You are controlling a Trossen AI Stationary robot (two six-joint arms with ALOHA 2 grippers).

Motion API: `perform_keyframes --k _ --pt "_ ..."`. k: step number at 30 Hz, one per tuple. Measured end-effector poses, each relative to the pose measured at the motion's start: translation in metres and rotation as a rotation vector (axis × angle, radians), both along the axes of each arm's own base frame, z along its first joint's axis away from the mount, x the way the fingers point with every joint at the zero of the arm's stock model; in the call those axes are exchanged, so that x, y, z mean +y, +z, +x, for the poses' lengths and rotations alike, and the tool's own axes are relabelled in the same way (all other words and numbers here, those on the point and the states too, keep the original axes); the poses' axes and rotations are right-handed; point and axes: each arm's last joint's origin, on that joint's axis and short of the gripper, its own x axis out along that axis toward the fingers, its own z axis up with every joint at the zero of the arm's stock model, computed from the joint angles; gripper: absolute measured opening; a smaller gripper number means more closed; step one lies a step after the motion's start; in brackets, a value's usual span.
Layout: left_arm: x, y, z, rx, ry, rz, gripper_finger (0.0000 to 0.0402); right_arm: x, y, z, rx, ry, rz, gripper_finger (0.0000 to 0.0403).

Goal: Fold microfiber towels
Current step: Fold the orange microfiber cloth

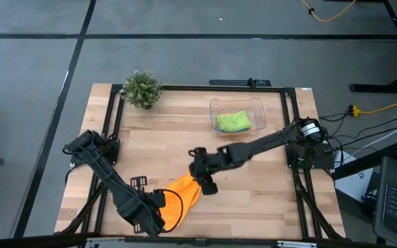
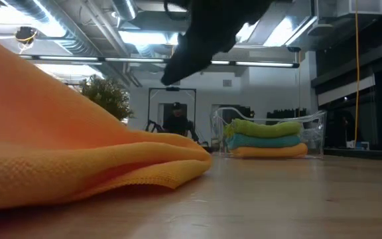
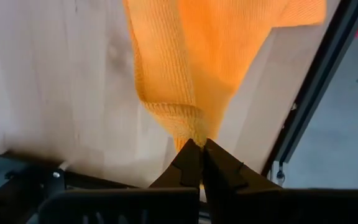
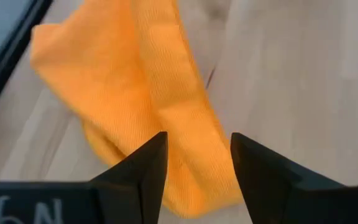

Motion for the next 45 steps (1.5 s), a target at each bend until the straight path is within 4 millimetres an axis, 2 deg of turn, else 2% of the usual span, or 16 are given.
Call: perform_keyframes --k 4,10,15,19,29,34,37,40,43,45 --pt "-0.001 -0.001 0.001 -0.01 0.001 -0.009 0.0 -0.021 -0.019 0.009 0.061 0.063 0.09 0.0178" --pt "-0.003 -0.001 0.004 -0.048 0.0 -0.031 0.0 -0.049 -0.043 0.019 0.097 0.121 0.124 0.0178" --pt "-0.004 -0.001 0.005 -0.051 0.0 -0.032 0.0 -0.061 -0.062 0.023 0.131 0.121 0.113 0.0178" --pt "-0.003 -0.001 0.005 -0.051 0.0 -0.032 0.0 -0.062 -0.07 0.022 0.172 0.163 0.197 0.0178" --pt "-0.003 -0.001 0.005 -0.066 -0.002 -0.015 0.0 -0.051 -0.071 0.019 0.204 0.218 0.237 0.0176" --pt "-0.003 -0.001 0.005 -0.068 -0.002 -0.013 0.0 -0.049 -0.071 0.018 0.214 0.196 0.252 0.0157" --pt "-0.003 -0.001 0.005 -0.068 0.0 -0.013 0.0 -0.051 -0.07 0.018 0.224 0.164 0.266 0.0134" --pt "-0.003 -0.001 0.005 -0.069 0.004 -0.013 0.0 -0.052 -0.064 0.018 0.227 0.139 0.277 0.0092" --pt "-0.003 -0.001 0.005 -0.071 0.004 -0.014 0.0 -0.054 -0.051 0.017 0.231 0.11 0.252 0.0025" --pt "-0.003 -0.001 0.006 -0.072 0.005 -0.016 0.0 -0.055 -0.037 0.015 0.23 0.081 0.207 0.0011"
